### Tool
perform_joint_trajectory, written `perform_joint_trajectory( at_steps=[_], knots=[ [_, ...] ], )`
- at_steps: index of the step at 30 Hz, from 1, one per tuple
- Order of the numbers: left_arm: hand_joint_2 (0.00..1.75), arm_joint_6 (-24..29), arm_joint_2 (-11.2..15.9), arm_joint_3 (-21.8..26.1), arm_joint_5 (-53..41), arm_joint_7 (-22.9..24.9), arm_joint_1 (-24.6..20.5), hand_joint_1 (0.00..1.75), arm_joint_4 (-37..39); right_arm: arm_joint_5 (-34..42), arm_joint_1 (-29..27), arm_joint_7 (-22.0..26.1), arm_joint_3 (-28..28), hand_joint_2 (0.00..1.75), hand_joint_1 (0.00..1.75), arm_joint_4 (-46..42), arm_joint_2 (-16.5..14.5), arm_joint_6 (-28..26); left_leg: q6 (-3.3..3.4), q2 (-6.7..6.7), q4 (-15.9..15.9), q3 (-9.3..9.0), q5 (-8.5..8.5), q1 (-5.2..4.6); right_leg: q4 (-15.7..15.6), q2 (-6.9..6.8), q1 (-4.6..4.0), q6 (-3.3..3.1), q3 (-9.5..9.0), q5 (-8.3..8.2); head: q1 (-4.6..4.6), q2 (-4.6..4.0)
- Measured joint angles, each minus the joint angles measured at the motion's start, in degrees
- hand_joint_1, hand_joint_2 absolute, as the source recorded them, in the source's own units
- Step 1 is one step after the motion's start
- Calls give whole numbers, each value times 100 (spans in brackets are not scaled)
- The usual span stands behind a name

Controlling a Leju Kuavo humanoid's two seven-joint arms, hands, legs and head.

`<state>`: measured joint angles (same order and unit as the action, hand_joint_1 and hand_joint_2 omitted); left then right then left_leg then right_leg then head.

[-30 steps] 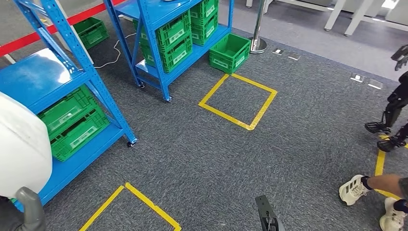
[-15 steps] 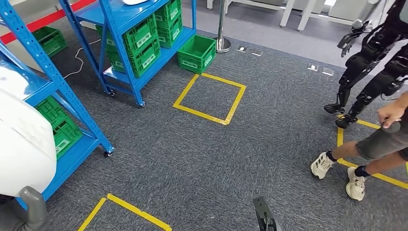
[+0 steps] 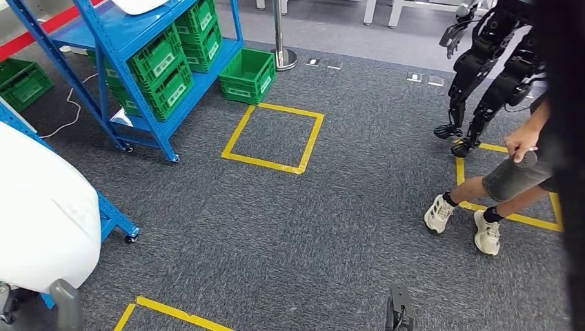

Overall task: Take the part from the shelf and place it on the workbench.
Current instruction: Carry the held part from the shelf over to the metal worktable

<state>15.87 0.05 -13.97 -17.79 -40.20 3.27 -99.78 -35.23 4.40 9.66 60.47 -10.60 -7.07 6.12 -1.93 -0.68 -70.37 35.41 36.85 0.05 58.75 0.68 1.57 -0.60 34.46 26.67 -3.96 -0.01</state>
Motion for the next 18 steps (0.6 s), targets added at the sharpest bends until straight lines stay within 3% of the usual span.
perform_joint_trajectory(
  at_steps=[2, 4, 6, 7, 9, 11, 13, 14, 15, 16, 17, 18],
  knots=[
    [175, -40, 22, -25, -53, 1, 89, 175, 33, 182, -15, 4, 353, 0, 0, 0, -49, -13, -7, 56, -66, 13, -121, 22, 19, 199, 11, 24, 29, -24, 1, 0],
    [175, -49, 35, -47, -83, 1, 128, 175, 52, 220, -22, 4, 582, 0, 0, 1, -90, -22, 0, 328, 667, -341, -516, 60, 50, 413, 24, 82, 62, -49, 4, 0],
    [175, -50, 42, -55, -91, 3, 145, 175, 55, 223, -11, 4, 673, 0, 0, 1, -107, -27, 33, 581, 1112, -525, -626, 71, 54, 549, 27, 164, 109, -82, 7, 0],
    [175, -50, 44, -60, -92, 3, 151, 175, 56, 224, -13, 4, 708, 0, 0, 1, -114, -29, 67, 600, 1142, -522, -613, 57, 38, 613, 32, 216, 133, -108, 9, 1],
    [175, -50, 46, -80, -91, 2, 153, 175, 53, 230, -34, 4, 767, 0, 0, 2, -125, -30, 167, 447, 1163, -529, -663, 53, 8, 689, 53, 305, 171, -157, 11, 0],
    [175, -49, 46, -114, -85, 0, 158, 175, 41, 274, -34, 37, 823, 0, 0, 2, -134, -12, 262, 280, 1209, -543, -725, 66, 244, 471, 27, 341, 304, -7, -8, 0],
    [175, -51, 57, -159, -53, -1, 165, 175, 37, 362, -7, 163, 881, 0, 0, 1, -139, 53, 309, 105, 1216, -515, -748, 40, 925, 134, -15, 338, 615, 387, -30, 1],
    [175, -60, 67, -193, -20, 0, 155, 175, 46, 414, 3, 262, 917, 0, 0, 1, -139, 101, 317, 9, 1209, -496, -749, 21, 1311, 51, -23, 337, 780, 565, -33, 0],
    [175, -73, 77, -233, 15, 1, 124, 175, 66, 472, 7, 373, 955, 0, 0, 1, -139, 158, 322, -79, 1200, -481, -748, 4, 1545, 18, -24, 333, 862, 642, -32, 0],
    [175, -91, 85, -279, 49, 1, 73, 175, 95, 531, 6, 489, 996, 0, 0, 1, -136, 220, 326, -160, 1191, -469, -747, -8, 1590, -2, -25, 325, 846, 627, -33, 0],
    [175, -113, 90, -324, 89, 2, 1, 175, 129, 588, 6, 595, 1035, 0, 0, 1, -130, 284, 326, -232, 1182, -460, -746, -16, 1411, -25, -30, 311, 715, 525, -33, -1],
    [175, -112, 90, -371, 131, 2, -97, 175, 165, 646, 11, 695, 1075, 0, 0, 0, -118, 350, 323, -299, 1171, -456, -742, -22, 1028, -95, -42, 289, 472, 369, -32, -1]
  ],
)
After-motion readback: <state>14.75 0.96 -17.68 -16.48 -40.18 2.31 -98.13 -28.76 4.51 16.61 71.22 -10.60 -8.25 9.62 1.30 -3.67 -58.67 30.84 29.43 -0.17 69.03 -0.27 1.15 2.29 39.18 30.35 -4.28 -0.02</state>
